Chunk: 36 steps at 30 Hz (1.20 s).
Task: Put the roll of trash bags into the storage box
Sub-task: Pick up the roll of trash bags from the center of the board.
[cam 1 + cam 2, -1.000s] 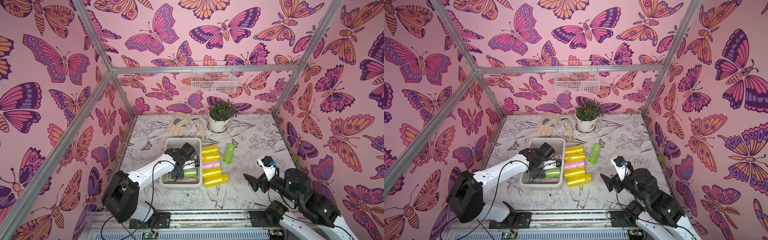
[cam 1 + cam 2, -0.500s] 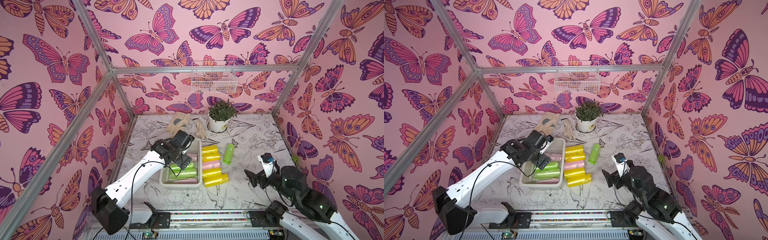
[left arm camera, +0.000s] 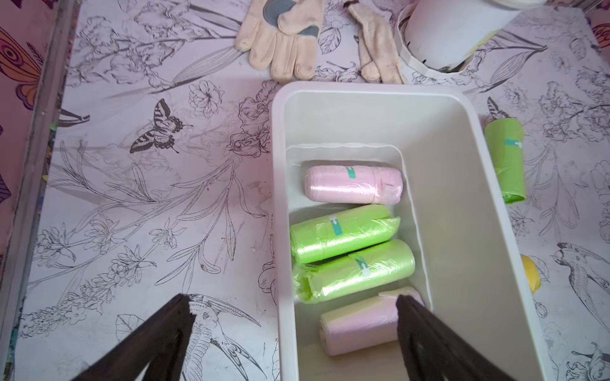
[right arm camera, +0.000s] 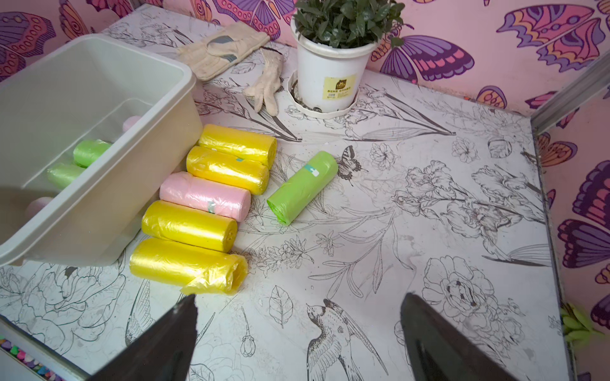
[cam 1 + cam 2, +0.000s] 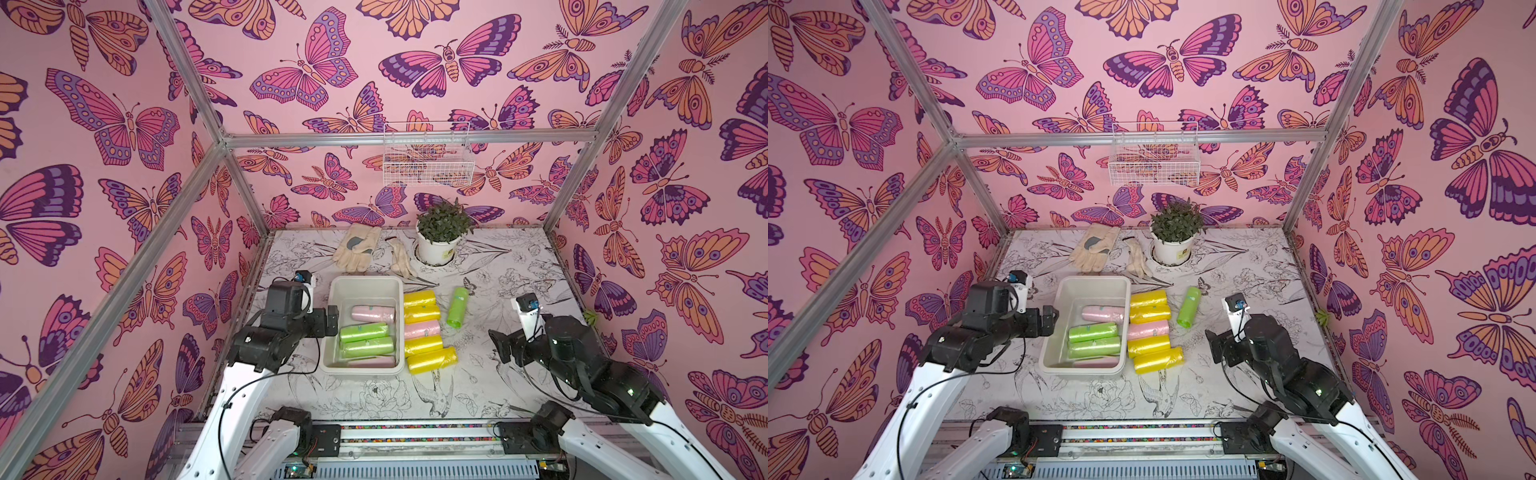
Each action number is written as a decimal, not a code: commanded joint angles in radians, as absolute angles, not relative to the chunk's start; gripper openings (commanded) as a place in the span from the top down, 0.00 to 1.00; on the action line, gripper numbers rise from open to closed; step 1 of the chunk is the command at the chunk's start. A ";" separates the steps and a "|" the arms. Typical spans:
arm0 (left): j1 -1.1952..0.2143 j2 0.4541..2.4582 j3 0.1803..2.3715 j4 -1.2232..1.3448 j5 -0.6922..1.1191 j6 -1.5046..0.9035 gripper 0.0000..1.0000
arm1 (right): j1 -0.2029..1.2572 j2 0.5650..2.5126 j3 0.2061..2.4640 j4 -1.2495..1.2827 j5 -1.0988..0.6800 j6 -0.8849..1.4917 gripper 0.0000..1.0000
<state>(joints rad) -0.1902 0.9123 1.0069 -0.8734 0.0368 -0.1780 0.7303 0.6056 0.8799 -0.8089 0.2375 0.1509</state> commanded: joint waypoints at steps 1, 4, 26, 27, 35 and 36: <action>-0.174 1.033 1.068 -0.949 0.008 -0.213 0.00 | 0.738 0.691 0.995 -0.898 0.303 0.317 0.01; -0.155 1.059 1.074 -0.964 0.017 -0.215 0.00 | 0.738 0.768 1.060 -0.910 0.274 0.387 0.01; -0.152 0.772 1.014 -0.919 -0.143 -0.211 0.00 | 0.736 1.142 1.185 -0.913 0.303 0.766 0.01; -0.151 0.778 1.015 -0.919 -0.142 -0.212 0.00 | 0.734 1.168 1.187 -0.912 0.294 0.772 0.01; -0.151 0.801 1.013 -0.920 -0.118 -0.209 0.00 | 0.730 1.464 1.258 -0.896 0.188 0.756 0.01; -0.151 0.799 1.011 -0.920 -0.119 -0.209 0.00 | 0.727 1.502 1.272 -0.896 0.196 0.743 0.01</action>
